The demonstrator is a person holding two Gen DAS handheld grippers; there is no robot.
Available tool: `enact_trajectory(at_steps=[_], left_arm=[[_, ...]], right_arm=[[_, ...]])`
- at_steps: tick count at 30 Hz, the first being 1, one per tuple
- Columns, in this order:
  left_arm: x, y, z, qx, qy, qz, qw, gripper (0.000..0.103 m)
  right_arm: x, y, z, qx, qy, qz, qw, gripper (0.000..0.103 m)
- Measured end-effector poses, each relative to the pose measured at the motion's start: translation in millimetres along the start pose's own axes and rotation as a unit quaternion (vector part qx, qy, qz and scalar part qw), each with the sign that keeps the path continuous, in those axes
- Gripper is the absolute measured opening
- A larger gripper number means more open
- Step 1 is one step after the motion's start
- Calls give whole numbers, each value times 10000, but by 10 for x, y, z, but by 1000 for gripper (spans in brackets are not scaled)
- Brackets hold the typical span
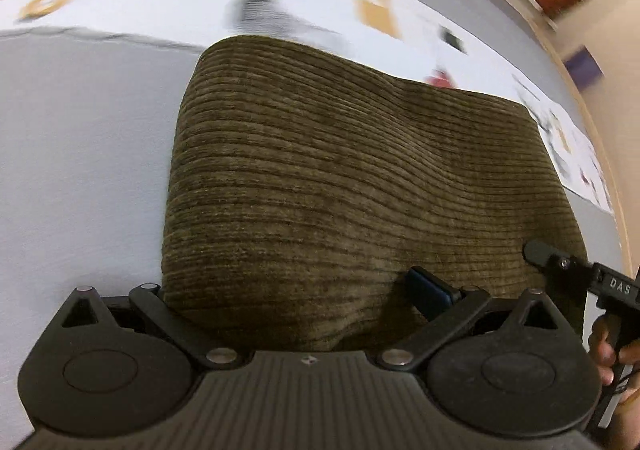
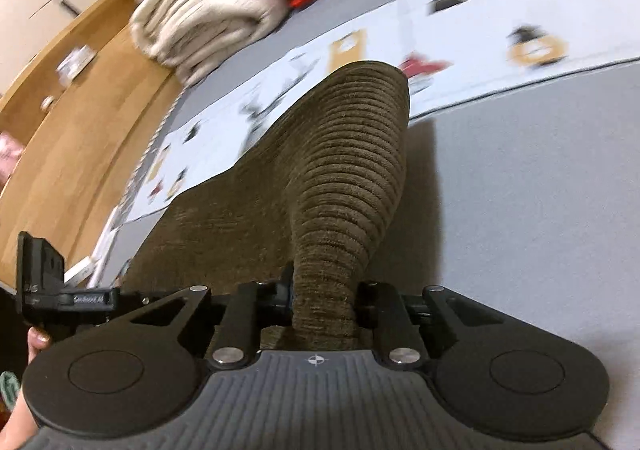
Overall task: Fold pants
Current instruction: 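Fold the held leg end over the pants toward the waistband with the right tool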
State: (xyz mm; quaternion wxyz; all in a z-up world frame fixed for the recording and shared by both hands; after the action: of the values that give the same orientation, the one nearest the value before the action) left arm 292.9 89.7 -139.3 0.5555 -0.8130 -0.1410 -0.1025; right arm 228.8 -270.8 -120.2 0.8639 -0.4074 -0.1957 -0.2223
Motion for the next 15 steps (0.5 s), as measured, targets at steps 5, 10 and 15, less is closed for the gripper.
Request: enact_trajectory(at_steps=[5, 10, 15], left_arm=[[64, 466, -907, -66, 634, -196, 9978, 102], [23, 659, -1285, 127, 865, -457, 9951, 103], [-18, 565, -1168, 45, 679, -298, 9972, 103]], right_arm=[[105, -515, -658, -543, 74, -202, 9983, 19], [105, -679, -1179, -709, 508, -301, 9957, 29], [15, -672, -1084, -1302, 496, -310, 9898, 65]])
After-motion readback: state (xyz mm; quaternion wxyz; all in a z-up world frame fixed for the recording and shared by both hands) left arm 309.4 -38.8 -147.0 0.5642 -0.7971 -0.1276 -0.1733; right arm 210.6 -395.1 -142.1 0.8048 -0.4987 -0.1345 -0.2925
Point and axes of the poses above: each gripper's, at about its wrist camera, not at the fingertips, and y roughly the way its jaws point, z to its left, x to its top, the point moved 1 cm from there along y, roughly the way its jaws point, and after that the axes turned 3 degrees about -y, right-handed, at the moved point
